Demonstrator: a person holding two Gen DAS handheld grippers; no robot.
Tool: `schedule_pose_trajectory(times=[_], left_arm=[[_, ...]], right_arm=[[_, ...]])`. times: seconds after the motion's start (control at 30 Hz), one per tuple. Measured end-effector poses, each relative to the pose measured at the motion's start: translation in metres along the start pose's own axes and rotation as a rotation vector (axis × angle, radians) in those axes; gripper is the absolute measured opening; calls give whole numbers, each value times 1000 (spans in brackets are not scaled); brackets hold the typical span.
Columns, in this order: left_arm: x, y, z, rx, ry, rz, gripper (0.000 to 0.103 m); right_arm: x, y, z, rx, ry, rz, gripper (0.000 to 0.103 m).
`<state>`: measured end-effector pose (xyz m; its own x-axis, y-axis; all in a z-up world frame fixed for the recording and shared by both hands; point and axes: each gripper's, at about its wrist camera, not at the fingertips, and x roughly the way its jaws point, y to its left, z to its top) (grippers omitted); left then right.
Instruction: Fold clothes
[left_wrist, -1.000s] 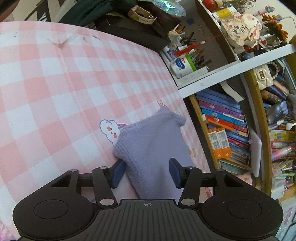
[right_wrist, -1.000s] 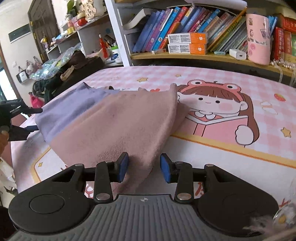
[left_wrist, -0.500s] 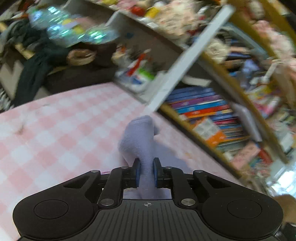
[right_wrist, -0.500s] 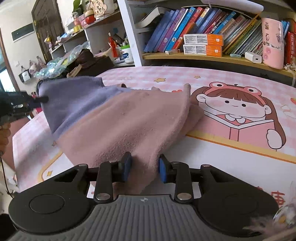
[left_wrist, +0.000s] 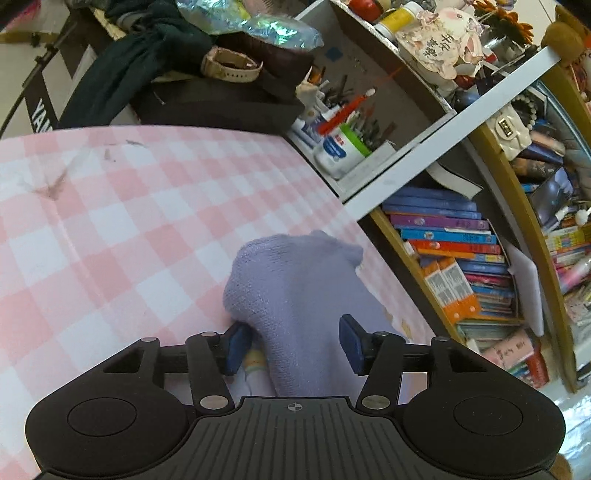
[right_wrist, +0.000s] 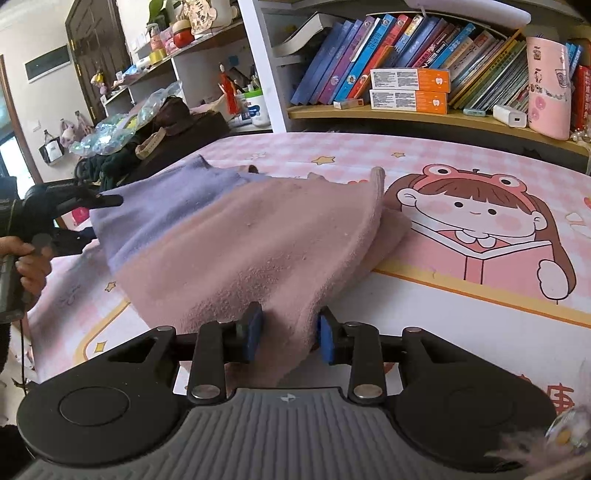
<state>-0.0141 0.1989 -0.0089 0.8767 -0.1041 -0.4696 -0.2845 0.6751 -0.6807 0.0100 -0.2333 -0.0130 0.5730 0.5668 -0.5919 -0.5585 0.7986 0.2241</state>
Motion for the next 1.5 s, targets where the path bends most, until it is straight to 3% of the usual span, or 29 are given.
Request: schedule_pose_trajectory(times=[0.07, 0.1, 0.17, 0.23, 0.3, 0.37, 0.47, 0.6, 0.77, 0.87, 0.93, 1.03, 1.5], left_arm=[[1, 0, -2, 7, -25, 10, 43], [1, 1, -3, 9, -34, 18, 31], [1, 3, -4, 15, -44, 20, 24], [-3, 2, -5, 34, -57, -8, 12], [-16, -8, -6, 110, -92, -59, 9], [-33, -21, -7, 210, -134, -115, 9], [-49, -24, -5, 278, -165, -130, 9], [-55, 4, 4, 210, -173, -52, 9], [-58, 30, 8, 151, -155, -9, 10], [-49, 40, 12, 112, -118, 13, 18], [-42, 45, 13, 93, -91, 17, 27], [-35, 52, 16, 48, -69, 2, 30], [-23, 55, 25, -27, -64, -5, 32]], right_arm=[[1, 3, 0, -5, -1, -6, 31], [1, 5, 0, -7, -1, -9, 31], [2, 7, 0, -9, -1, -13, 31], [2, 9, 1, -12, 2, -20, 31], [3, 11, 1, -17, 5, -29, 31], [5, 14, 2, -27, 8, -30, 31], [9, 21, 4, -38, 11, -17, 31], [19, 39, 5, -63, 10, 11, 31], [29, 53, 7, -89, 10, 34, 31], [30, 53, 9, -98, 20, 41, 31], [30, 54, 9, -102, 23, 42, 31], [31, 55, 10, -111, 28, 43, 31], [28, 54, 9, -211, 13, 63, 32]])
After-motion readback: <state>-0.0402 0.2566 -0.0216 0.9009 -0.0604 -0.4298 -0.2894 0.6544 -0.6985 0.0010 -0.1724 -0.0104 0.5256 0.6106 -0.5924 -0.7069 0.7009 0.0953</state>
